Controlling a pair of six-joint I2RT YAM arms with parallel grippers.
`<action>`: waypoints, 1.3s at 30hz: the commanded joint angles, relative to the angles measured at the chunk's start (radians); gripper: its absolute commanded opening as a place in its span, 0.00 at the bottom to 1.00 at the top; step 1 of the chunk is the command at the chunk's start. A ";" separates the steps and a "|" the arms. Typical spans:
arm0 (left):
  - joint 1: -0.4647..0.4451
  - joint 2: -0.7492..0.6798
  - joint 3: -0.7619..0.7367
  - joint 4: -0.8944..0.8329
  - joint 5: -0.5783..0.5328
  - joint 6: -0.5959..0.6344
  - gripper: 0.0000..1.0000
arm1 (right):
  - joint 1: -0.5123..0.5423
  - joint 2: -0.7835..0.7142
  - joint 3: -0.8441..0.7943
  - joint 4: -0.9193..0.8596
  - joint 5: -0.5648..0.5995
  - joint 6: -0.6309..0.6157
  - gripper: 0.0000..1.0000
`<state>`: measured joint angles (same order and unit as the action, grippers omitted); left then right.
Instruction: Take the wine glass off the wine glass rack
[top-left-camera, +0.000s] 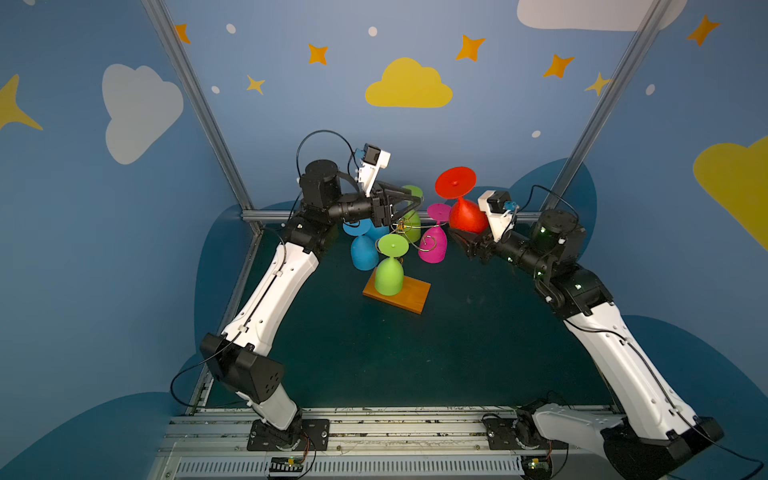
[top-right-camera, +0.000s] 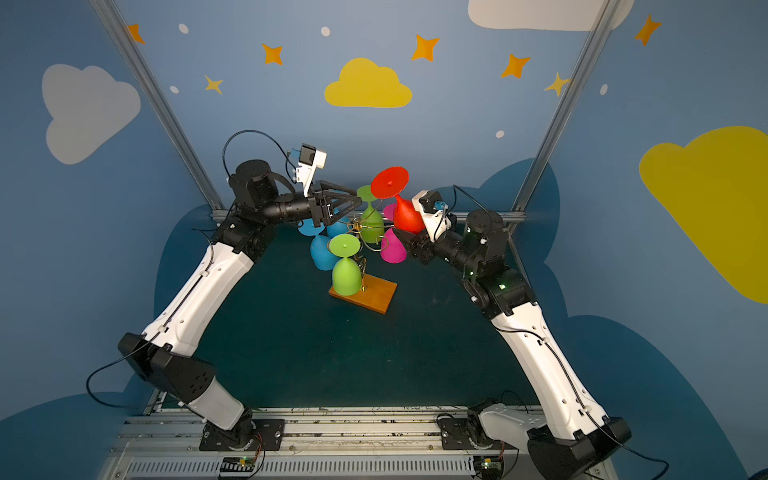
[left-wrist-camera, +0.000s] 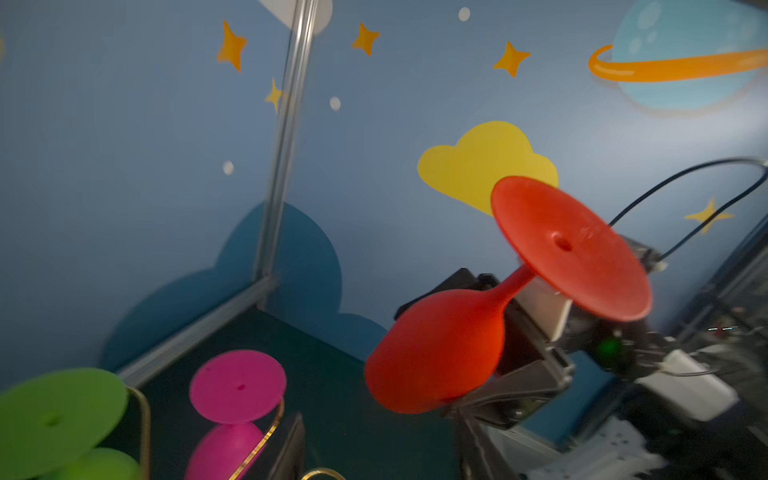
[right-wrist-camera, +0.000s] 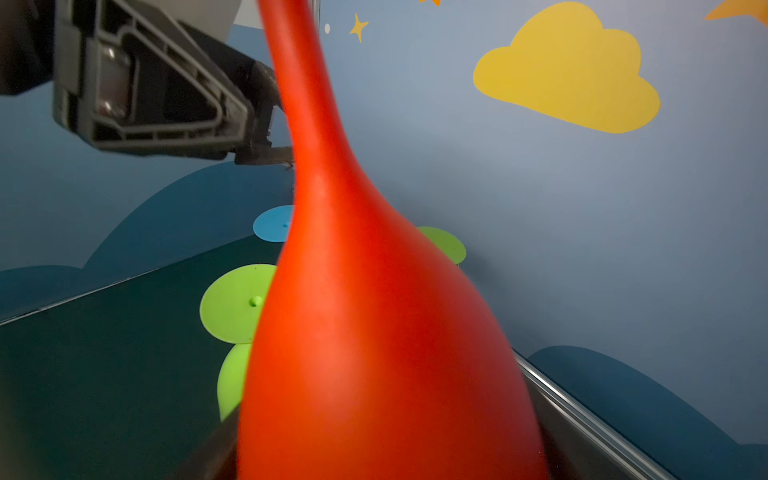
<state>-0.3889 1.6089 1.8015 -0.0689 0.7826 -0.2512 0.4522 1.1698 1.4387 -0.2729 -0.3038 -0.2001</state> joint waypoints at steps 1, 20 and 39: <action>-0.045 -0.074 -0.137 0.171 -0.196 0.474 0.55 | 0.009 -0.024 0.040 -0.122 0.042 0.056 0.31; -0.134 -0.090 -0.298 0.509 -0.254 1.004 0.46 | 0.083 0.082 0.160 -0.374 0.109 0.111 0.25; -0.152 -0.103 -0.315 0.493 -0.264 1.035 0.25 | 0.129 0.141 0.197 -0.407 0.091 0.140 0.25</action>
<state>-0.5392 1.5257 1.4956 0.4057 0.5259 0.7876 0.5732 1.3106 1.5913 -0.6746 -0.2020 -0.0746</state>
